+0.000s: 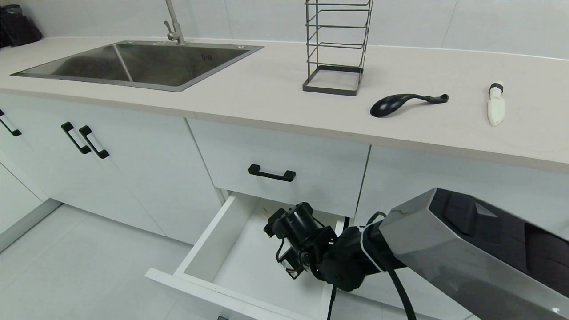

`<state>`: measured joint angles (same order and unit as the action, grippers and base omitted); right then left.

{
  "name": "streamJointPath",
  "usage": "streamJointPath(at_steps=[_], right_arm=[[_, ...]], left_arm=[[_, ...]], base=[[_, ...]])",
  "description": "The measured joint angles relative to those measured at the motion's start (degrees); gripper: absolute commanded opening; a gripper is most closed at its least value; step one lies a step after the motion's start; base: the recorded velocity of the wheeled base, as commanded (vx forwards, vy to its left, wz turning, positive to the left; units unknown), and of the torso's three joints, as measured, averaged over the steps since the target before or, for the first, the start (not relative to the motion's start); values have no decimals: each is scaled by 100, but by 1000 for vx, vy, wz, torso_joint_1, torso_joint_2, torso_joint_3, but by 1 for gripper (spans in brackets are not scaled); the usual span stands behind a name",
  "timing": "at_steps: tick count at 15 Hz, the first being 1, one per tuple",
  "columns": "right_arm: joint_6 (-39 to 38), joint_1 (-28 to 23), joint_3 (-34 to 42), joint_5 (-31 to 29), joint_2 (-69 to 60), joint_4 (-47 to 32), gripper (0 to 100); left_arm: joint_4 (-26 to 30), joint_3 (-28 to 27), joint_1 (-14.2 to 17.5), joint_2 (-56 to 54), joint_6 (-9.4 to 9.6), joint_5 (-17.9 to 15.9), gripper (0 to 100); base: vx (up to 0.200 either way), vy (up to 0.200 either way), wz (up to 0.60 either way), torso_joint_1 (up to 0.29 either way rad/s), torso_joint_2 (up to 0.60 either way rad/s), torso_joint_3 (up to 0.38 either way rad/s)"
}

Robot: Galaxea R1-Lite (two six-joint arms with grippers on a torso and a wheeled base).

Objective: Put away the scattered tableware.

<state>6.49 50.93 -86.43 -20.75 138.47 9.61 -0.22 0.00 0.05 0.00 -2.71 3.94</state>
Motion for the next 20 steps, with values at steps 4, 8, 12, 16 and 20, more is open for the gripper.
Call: streamJointPath(at_steps=[4, 8, 12, 16, 20], right_arm=[[-9, 88, -37, 6, 190, 0, 0], [-79, 113, -124, 12, 321, -1, 0], [-102, 144, -223, 26, 417, -1, 0], [-101, 163, -336, 28, 463, -6, 100], [-85, 267, -364, 26, 400, -4, 100]], left_arm=[[-2, 0, 2, 0, 0, 0, 100], [-5, 0, 2, 0, 0, -2, 100], [-2, 0, 5, 0, 0, 0, 100], [-2, 0, 2, 0, 0, 0, 100], [-2, 0, 5, 0, 0, 0, 100]], base=[[0, 0, 0, 0, 0, 0], [0, 0, 0, 0, 0, 0], [0, 0, 0, 0, 0, 0], [0, 0, 0, 0, 0, 0], [0, 0, 0, 0, 0, 0]])
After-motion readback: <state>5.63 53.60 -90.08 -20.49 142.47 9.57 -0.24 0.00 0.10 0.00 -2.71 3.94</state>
